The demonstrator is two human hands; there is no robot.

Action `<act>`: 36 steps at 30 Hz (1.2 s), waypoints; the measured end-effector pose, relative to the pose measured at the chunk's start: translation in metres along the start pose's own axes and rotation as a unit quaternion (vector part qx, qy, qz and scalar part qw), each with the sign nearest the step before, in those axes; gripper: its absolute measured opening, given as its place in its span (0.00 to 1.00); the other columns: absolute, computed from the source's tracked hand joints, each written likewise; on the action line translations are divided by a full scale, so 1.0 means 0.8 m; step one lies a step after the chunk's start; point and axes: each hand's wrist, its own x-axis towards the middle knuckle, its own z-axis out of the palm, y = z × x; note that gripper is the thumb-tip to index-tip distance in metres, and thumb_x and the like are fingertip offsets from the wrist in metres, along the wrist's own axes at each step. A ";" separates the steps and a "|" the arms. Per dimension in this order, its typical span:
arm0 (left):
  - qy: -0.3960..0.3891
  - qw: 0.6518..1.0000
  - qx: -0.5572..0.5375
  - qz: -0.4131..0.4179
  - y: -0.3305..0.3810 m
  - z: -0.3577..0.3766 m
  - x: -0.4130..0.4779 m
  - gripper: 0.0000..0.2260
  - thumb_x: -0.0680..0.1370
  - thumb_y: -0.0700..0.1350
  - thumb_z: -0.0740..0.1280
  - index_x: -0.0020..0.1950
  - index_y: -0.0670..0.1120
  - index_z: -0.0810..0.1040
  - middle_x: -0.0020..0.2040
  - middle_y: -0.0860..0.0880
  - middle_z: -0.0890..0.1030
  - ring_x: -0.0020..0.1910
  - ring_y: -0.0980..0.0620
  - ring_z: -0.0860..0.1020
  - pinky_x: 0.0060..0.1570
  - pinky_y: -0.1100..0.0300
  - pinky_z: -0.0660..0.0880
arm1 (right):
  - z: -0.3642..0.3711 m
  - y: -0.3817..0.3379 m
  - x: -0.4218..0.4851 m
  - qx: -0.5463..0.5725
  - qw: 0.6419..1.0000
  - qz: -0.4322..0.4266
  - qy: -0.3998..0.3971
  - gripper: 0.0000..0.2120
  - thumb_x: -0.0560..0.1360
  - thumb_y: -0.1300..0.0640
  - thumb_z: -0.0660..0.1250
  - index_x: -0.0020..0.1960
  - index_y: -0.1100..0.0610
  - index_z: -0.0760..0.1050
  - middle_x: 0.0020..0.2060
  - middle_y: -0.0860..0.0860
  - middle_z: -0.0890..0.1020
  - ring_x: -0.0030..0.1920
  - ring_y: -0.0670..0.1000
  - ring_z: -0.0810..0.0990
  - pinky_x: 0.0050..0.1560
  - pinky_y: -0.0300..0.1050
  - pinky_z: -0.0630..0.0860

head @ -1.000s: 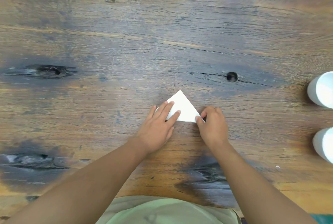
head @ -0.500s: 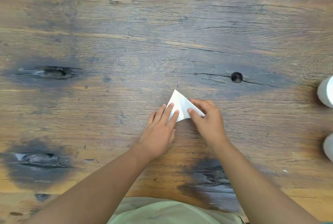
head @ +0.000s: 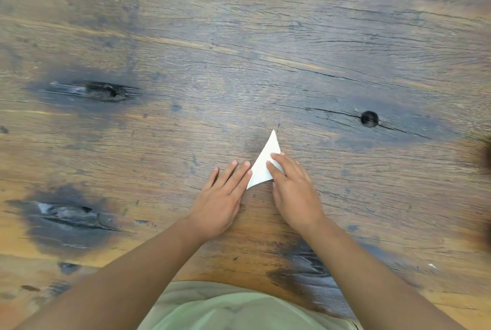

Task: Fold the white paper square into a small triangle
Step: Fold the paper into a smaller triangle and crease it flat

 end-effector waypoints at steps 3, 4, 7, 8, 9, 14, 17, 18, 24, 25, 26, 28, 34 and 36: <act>-0.007 1.000 -0.019 -0.003 -0.002 0.001 -0.004 0.29 0.81 0.42 0.58 0.81 0.46 0.53 0.81 0.49 0.51 0.80 0.46 0.49 0.78 0.44 0.50 | 0.006 0.006 -0.004 -0.019 1.000 -0.014 0.015 0.24 0.74 0.69 0.62 0.70 0.59 0.71 0.73 0.56 0.70 0.75 0.57 0.65 0.74 0.59 0.63; -0.003 1.000 -0.031 -0.005 -0.001 -0.001 -0.004 0.28 0.81 0.42 0.58 0.80 0.46 0.55 0.81 0.49 0.52 0.80 0.47 0.50 0.78 0.45 0.50 | 0.008 0.008 -0.005 -0.023 0.999 -0.018 0.015 0.25 0.74 0.69 0.62 0.70 0.59 0.71 0.74 0.55 0.69 0.75 0.57 0.64 0.74 0.59 0.62; 0.021 0.996 -0.080 -0.017 0.000 -0.014 0.005 0.23 0.81 0.39 0.58 0.77 0.42 0.65 0.79 0.45 0.62 0.78 0.44 0.61 0.76 0.46 0.57 | 0.010 0.009 -0.007 -0.031 0.999 -0.025 0.008 0.27 0.74 0.68 0.62 0.73 0.59 0.68 0.75 0.54 0.67 0.77 0.56 0.62 0.76 0.59 0.60; 0.030 0.995 -0.091 -0.017 -0.001 -0.020 0.011 0.22 0.81 0.38 0.58 0.76 0.41 0.66 0.78 0.43 0.64 0.76 0.43 0.64 0.75 0.47 0.61 | 0.010 0.009 -0.007 -0.034 0.999 -0.023 0.007 0.28 0.74 0.67 0.62 0.74 0.58 0.66 0.75 0.54 0.67 0.77 0.55 0.61 0.76 0.59 0.58; 0.035 0.995 -0.095 -0.016 -0.002 -0.027 0.020 0.22 0.81 0.38 0.57 0.76 0.40 0.66 0.77 0.43 0.65 0.75 0.44 0.65 0.73 0.48 0.63 | 0.010 0.008 -0.007 -0.037 0.999 -0.021 0.010 0.29 0.74 0.66 0.62 0.75 0.58 0.65 0.76 0.53 0.66 0.77 0.55 0.61 0.77 0.58 0.56; 0.022 0.997 -0.066 0.036 -0.008 -0.053 0.083 0.25 0.82 0.38 0.56 0.79 0.46 0.59 0.81 0.50 0.55 0.78 0.46 0.58 0.73 0.48 0.61 | 0.005 -0.006 -0.014 -0.080 0.995 -0.053 0.019 0.24 0.72 0.61 0.60 0.69 0.56 0.72 0.69 0.51 0.74 0.66 0.55 0.73 0.68 0.53 0.66; 0.006 0.997 -0.014 0.076 -0.011 -0.063 0.120 0.30 0.80 0.36 0.59 0.80 0.48 0.53 0.82 0.53 0.50 0.79 0.47 0.55 0.73 0.50 0.60 | 0.006 -0.022 -0.017 -0.099 0.993 -0.071 0.003 0.24 0.72 0.59 0.59 0.67 0.55 0.74 0.66 0.49 0.76 0.58 0.53 0.76 0.53 0.50 0.68; -0.002 0.996 0.011 0.088 -0.013 -0.065 0.129 0.32 0.79 0.36 0.60 0.81 0.49 0.52 0.82 0.53 0.49 0.79 0.47 0.53 0.72 0.50 0.60 | 0.009 -0.025 -0.018 -0.101 0.992 -0.076 -0.001 0.24 0.72 0.59 0.59 0.67 0.55 0.73 0.67 0.49 0.76 0.58 0.53 0.76 0.53 0.49 0.68; -0.047 0.991 0.084 0.094 -0.022 -0.056 0.128 0.32 0.81 0.39 0.58 0.81 0.50 0.46 0.82 0.54 0.44 0.80 0.49 0.44 0.76 0.46 0.50 | 0.016 -0.029 -0.022 -0.108 0.991 -0.077 -0.036 0.25 0.74 0.60 0.61 0.72 0.56 0.68 0.69 0.52 0.73 0.66 0.56 0.71 0.69 0.58 0.65; -0.046 0.992 0.079 0.083 -0.022 -0.054 0.123 0.31 0.82 0.41 0.57 0.81 0.49 0.46 0.82 0.54 0.44 0.80 0.49 0.44 0.76 0.46 0.49 | 0.016 -0.026 -0.025 -0.112 0.990 -0.076 -0.042 0.26 0.74 0.60 0.62 0.72 0.56 0.68 0.68 0.52 0.72 0.66 0.56 0.71 0.70 0.60 0.63; -0.042 0.994 0.071 0.070 -0.023 -0.051 0.116 0.29 0.83 0.44 0.56 0.81 0.49 0.46 0.82 0.54 0.44 0.80 0.49 0.44 0.77 0.45 0.49 | 0.016 -0.022 -0.028 -0.116 0.989 -0.072 -0.049 0.27 0.73 0.61 0.64 0.72 0.56 0.68 0.68 0.52 0.72 0.67 0.57 0.70 0.71 0.63 0.62; -0.032 0.997 0.058 0.040 -0.025 -0.045 0.100 0.27 0.84 0.49 0.54 0.81 0.48 0.48 0.82 0.53 0.45 0.80 0.49 0.45 0.77 0.45 0.50 | 0.014 -0.012 -0.035 -0.126 0.988 -0.061 -0.062 0.28 0.71 0.61 0.66 0.72 0.56 0.68 0.68 0.51 0.71 0.70 0.57 0.68 0.73 0.66 0.59; -0.030 0.999 0.027 -0.032 -0.018 -0.018 0.047 0.30 0.84 0.56 0.52 0.81 0.49 0.45 0.82 0.53 0.42 0.80 0.48 0.41 0.78 0.44 0.47 | 0.000 0.025 -0.050 -0.131 0.990 -0.014 -0.050 0.30 0.72 0.59 0.67 0.73 0.57 0.67 0.73 0.50 0.69 0.75 0.55 0.64 0.74 0.68 0.57; -0.023 0.998 0.019 -0.049 -0.010 -0.008 0.036 0.30 0.83 0.57 0.53 0.81 0.49 0.45 0.82 0.51 0.43 0.80 0.47 0.42 0.77 0.41 0.47 | -0.005 0.034 -0.050 -0.125 0.991 0.002 -0.038 0.29 0.73 0.60 0.65 0.73 0.57 0.67 0.74 0.50 0.68 0.75 0.55 0.63 0.73 0.68 0.58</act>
